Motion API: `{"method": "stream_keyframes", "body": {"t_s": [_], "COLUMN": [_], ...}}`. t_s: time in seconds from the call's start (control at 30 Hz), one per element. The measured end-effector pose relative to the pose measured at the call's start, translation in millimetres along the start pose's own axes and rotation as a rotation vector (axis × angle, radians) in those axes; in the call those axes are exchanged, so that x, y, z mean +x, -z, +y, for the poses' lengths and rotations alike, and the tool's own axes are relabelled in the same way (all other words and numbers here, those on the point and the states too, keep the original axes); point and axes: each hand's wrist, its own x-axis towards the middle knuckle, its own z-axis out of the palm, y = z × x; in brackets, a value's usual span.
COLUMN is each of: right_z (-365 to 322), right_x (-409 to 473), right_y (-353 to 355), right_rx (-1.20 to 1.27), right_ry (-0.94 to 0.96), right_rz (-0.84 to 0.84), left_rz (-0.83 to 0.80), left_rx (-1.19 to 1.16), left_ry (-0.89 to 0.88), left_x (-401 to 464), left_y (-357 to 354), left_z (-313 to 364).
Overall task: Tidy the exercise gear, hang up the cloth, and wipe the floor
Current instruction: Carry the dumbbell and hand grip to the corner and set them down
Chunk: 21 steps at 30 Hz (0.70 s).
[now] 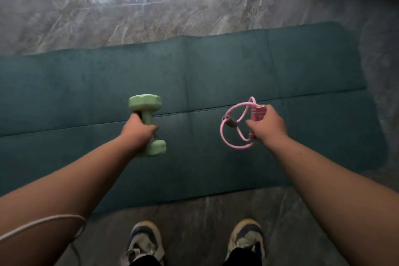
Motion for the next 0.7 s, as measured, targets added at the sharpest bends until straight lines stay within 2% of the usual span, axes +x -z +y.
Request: {"method": "stream_keyframes", "body": {"t_s": [0.17, 0.33, 0.53, 0.7], "right_z": [-57, -112, -170, -185], "right_x": [-121, -251, -409, -528], "right_y": [68, 189, 343, 434], "right_rx": [0.373, 0.61, 0.605, 0.76], "right_ry": [-0.008, -0.095, -0.011, -0.018], "right_rz": [-0.078, -0.112, -0.057, 0.015], "left_rz": [-0.17, -0.226, -0.304, -0.413], "left_rx": [-0.122, -0.097, -0.035, -0.058], "left_ry": [-0.02, -0.105, -0.312, -0.489], "left_x": [-126, -276, -447, -568], "left_y": [39, 119, 233, 296], "left_z": [45, 125, 227, 290]}}
